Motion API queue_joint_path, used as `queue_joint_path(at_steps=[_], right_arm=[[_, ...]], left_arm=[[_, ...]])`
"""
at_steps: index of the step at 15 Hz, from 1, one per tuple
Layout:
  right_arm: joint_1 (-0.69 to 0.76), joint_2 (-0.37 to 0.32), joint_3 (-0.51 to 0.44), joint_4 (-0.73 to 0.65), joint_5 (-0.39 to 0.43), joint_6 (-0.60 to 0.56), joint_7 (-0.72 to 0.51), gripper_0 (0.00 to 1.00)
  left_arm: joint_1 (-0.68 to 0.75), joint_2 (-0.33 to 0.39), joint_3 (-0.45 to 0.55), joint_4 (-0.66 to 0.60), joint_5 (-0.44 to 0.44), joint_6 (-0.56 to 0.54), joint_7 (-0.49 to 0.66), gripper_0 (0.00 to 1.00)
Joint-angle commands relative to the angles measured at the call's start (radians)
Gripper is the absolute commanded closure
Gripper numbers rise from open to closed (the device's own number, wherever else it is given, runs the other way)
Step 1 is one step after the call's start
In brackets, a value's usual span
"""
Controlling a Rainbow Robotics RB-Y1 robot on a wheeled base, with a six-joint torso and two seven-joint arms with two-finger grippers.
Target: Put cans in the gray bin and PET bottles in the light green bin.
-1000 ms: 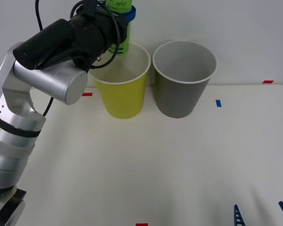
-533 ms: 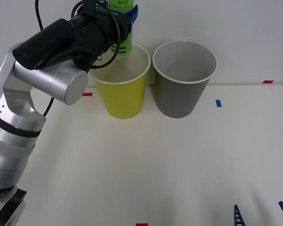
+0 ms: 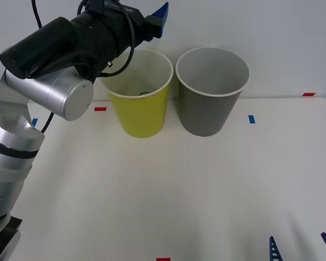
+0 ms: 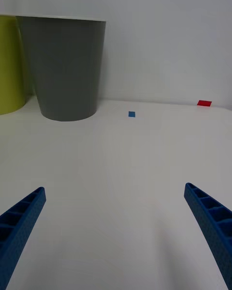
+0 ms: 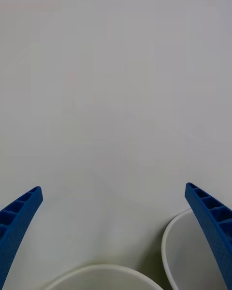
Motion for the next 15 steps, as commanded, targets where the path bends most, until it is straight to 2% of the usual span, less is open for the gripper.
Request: queue_joint_path(at_steps=[1,4,8,13,15], right_arm=[[0.0,0.0,0.0,0.0,0.0,0.0,0.0,0.0],[0.0,0.0,0.0,0.0,0.0,0.0,0.0,0.0],[0.0,0.0,0.0,0.0,0.0,0.0,0.0,0.0],[0.0,0.0,0.0,0.0,0.0,0.0,0.0,0.0],[0.0,0.0,0.0,0.0,0.0,0.0,0.0,0.0]], left_arm=[[0.057,0.047,0.022,-0.106,0.0,0.0,0.001,0.0],[0.248,0.047,0.067,-0.279,-0.027,0.001,-0.01,0.0],[0.527,0.047,0.074,-0.443,-0.032,0.006,-0.016,0.0],[0.817,0.067,0.09,-0.575,-0.023,-0.017,-0.011,0.0],[0.92,0.027,0.09,-0.58,-0.024,-0.078,-0.017,0.0]])
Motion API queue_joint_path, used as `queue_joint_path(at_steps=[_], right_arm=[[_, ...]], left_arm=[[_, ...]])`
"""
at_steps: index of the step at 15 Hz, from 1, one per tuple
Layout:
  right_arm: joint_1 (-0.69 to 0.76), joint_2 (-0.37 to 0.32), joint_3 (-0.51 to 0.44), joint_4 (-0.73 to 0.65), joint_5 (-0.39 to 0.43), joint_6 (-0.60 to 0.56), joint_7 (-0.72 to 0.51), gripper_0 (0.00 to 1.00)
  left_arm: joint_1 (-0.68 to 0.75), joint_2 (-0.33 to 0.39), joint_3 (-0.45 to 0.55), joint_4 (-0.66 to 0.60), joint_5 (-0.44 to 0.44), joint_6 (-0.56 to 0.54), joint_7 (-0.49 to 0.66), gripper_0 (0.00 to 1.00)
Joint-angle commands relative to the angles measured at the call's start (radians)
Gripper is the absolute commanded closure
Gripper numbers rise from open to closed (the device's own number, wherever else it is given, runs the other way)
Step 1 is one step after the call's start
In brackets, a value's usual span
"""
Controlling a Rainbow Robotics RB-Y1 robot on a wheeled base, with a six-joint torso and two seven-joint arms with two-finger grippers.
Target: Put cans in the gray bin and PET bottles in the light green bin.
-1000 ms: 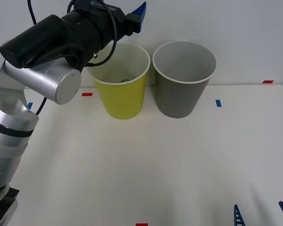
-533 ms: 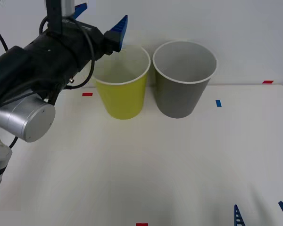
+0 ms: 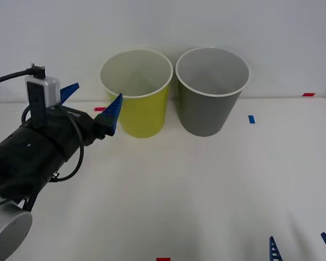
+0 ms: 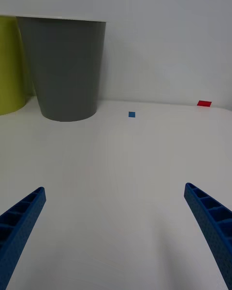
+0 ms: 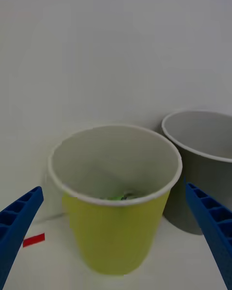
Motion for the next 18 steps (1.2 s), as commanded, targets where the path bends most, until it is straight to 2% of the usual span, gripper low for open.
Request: queue_joint_path(at_steps=[1,4,6,9,11,14,18], right_arm=[[0.0,0.0,0.0,0.0,0.0,0.0,0.0,0.0],[0.0,0.0,0.0,0.0,0.0,0.0,0.0,0.0],[0.0,0.0,0.0,0.0,0.0,0.0,0.0,0.0],[0.0,0.0,0.0,0.0,0.0,0.0,0.0,0.0],[0.0,0.0,0.0,0.0,0.0,0.0,0.0,0.0],[0.0,0.0,0.0,0.0,0.0,0.0,0.0,0.0],[0.0,0.0,0.0,0.0,0.0,0.0,0.0,0.0]], left_arm=[[0.164,-0.067,0.004,-0.02,0.003,-0.086,-0.007,0.0],[0.263,-0.119,-0.001,-0.019,0.004,-0.152,-0.021,0.0],[0.342,-0.064,-0.022,-0.006,-0.008,-0.267,-0.025,0.0],[0.414,-0.027,-0.068,0.129,-0.088,-0.52,-0.018,0.0],[0.44,-0.035,-0.072,0.19,-0.094,-0.595,-0.018,0.0],[0.511,-0.042,-0.087,0.201,-0.085,-0.618,-0.013,0.0],[0.585,0.017,-0.139,0.321,-0.129,-0.905,-0.018,0.0]])
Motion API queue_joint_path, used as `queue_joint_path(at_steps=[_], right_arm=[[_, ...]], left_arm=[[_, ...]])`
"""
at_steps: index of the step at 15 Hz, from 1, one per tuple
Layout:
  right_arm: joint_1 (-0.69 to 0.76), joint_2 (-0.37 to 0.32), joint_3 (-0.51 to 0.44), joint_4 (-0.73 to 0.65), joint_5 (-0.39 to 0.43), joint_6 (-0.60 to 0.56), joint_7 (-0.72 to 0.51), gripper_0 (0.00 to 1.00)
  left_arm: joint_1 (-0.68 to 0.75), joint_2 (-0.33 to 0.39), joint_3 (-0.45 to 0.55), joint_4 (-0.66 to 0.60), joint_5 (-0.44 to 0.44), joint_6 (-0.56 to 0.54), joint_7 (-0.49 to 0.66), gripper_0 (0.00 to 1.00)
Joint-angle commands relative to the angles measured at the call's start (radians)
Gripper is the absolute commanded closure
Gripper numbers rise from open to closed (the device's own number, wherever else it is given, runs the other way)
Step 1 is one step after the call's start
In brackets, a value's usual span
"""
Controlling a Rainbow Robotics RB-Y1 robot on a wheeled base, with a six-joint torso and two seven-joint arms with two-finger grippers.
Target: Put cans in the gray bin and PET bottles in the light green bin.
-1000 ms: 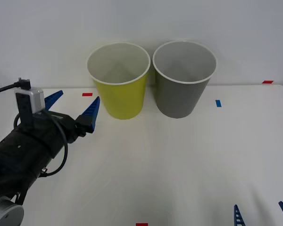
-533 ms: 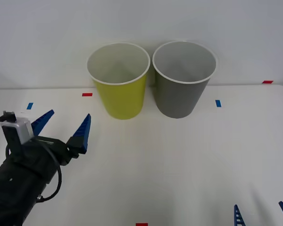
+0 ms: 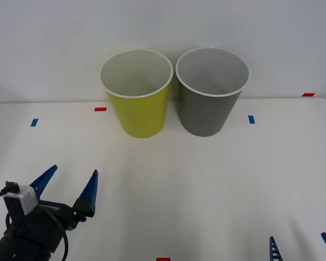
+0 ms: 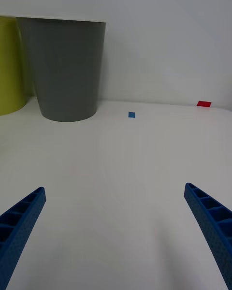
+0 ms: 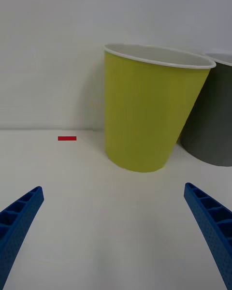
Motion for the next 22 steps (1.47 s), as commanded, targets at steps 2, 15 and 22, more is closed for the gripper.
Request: queue_joint_path(at_steps=[2,15,22], right_arm=[[0.0,0.0,0.0,0.0,0.0,0.0,0.0,0.0],[0.0,0.0,0.0,0.0,0.0,0.0,0.0,0.0],[0.0,0.0,0.0,0.0,0.0,0.0,0.0,0.0]], left_arm=[[0.069,0.032,-0.04,0.143,-0.121,-0.245,0.0,0.0],[0.318,0.016,0.013,0.148,-0.146,-0.429,-0.204,0.0],[0.319,-0.04,-0.02,0.289,-0.124,-0.567,-0.192,0.0]])
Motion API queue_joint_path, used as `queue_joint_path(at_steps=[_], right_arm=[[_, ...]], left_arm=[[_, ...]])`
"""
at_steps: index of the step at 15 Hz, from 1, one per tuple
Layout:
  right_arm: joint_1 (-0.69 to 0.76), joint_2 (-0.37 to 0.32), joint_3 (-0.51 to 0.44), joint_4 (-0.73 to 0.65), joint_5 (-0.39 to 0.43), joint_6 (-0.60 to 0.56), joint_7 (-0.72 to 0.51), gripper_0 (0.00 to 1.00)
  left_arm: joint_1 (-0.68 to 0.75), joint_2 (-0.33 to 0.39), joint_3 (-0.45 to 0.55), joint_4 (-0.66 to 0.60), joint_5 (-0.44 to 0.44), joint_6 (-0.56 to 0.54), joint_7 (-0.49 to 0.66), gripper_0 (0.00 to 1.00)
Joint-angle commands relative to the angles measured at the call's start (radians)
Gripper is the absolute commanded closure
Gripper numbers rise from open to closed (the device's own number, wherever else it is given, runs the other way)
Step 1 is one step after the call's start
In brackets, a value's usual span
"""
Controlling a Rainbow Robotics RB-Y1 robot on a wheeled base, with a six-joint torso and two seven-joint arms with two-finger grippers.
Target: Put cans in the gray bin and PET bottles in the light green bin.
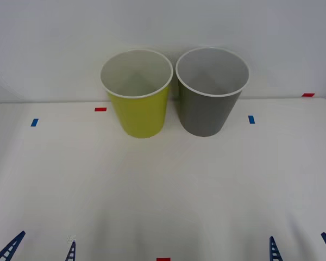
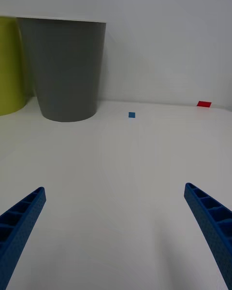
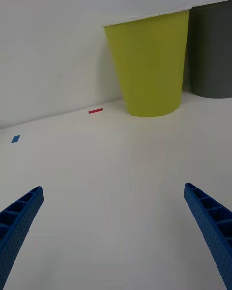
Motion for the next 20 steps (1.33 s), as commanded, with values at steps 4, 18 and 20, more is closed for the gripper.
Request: queue_joint_path(at_steps=[4,18,20], right_arm=[[0.0,0.0,0.0,0.0,0.0,0.0,0.0,0.0],[0.0,0.0,0.0,0.0,0.0,0.0,0.0,0.0],[0.0,0.0,0.0,0.0,0.0,0.0,0.0,0.0]], left_arm=[[-0.009,-0.014,-0.023,0.039,0.031,-0.064,0.046,0.0],[-0.006,-0.017,-0.032,0.044,0.037,-0.065,0.06,0.0],[-0.006,-0.017,-0.032,0.044,0.037,-0.065,0.06,0.0]])
